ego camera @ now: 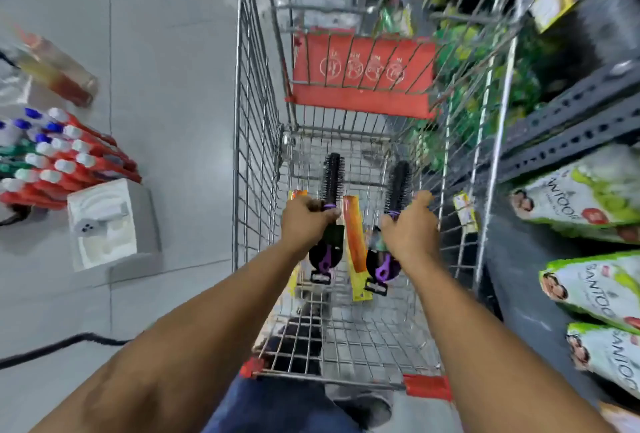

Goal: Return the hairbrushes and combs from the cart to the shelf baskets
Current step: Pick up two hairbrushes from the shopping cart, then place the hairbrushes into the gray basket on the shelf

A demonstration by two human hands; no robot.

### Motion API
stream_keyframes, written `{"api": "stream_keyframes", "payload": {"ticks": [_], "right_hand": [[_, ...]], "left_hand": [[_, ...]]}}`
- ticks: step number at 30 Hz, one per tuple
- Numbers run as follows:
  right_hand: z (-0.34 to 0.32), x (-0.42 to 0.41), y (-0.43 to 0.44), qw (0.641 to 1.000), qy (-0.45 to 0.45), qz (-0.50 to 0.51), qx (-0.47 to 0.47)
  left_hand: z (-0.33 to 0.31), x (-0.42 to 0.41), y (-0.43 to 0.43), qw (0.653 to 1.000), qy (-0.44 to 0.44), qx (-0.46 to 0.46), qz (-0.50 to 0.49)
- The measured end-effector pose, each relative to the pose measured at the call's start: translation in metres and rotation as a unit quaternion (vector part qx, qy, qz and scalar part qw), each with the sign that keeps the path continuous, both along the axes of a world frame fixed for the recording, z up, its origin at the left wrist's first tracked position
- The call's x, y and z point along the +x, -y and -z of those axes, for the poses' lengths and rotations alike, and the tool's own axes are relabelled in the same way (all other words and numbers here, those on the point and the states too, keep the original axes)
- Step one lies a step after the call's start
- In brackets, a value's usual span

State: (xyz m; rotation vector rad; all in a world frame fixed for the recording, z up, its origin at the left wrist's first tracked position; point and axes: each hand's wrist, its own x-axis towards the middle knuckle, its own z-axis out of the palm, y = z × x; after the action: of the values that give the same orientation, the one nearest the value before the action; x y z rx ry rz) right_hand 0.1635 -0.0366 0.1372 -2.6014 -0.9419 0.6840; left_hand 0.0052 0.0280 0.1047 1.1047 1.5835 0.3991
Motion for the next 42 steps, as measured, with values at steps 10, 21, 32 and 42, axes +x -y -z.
{"api": "stream_keyframes", "payload": {"ticks": [10, 21, 32, 42], "right_hand": [[-0.181, 0.061, 0.044, 0.985, 0.034, 0.015, 0.167], [-0.31, 0.13, 0.305, 0.946, 0.184, 0.169, 0.205], [-0.347, 0.177, 0.565, 0.872, 0.273, 0.384, 0.133], [-0.327, 0.246, 0.617, 0.857, 0.225, 0.451, 0.102]], "left_hand": [[-0.187, 0.052, -0.001, 0.978, 0.165, 0.069, 0.105], [-0.32, 0.188, 0.163, 0.863, 0.318, 0.02, 0.392], [-0.332, 0.347, 0.412, 0.771, 0.311, -0.004, 0.555], [-0.32, 0.449, 0.486, 0.788, 0.187, 0.093, 0.579]]}}
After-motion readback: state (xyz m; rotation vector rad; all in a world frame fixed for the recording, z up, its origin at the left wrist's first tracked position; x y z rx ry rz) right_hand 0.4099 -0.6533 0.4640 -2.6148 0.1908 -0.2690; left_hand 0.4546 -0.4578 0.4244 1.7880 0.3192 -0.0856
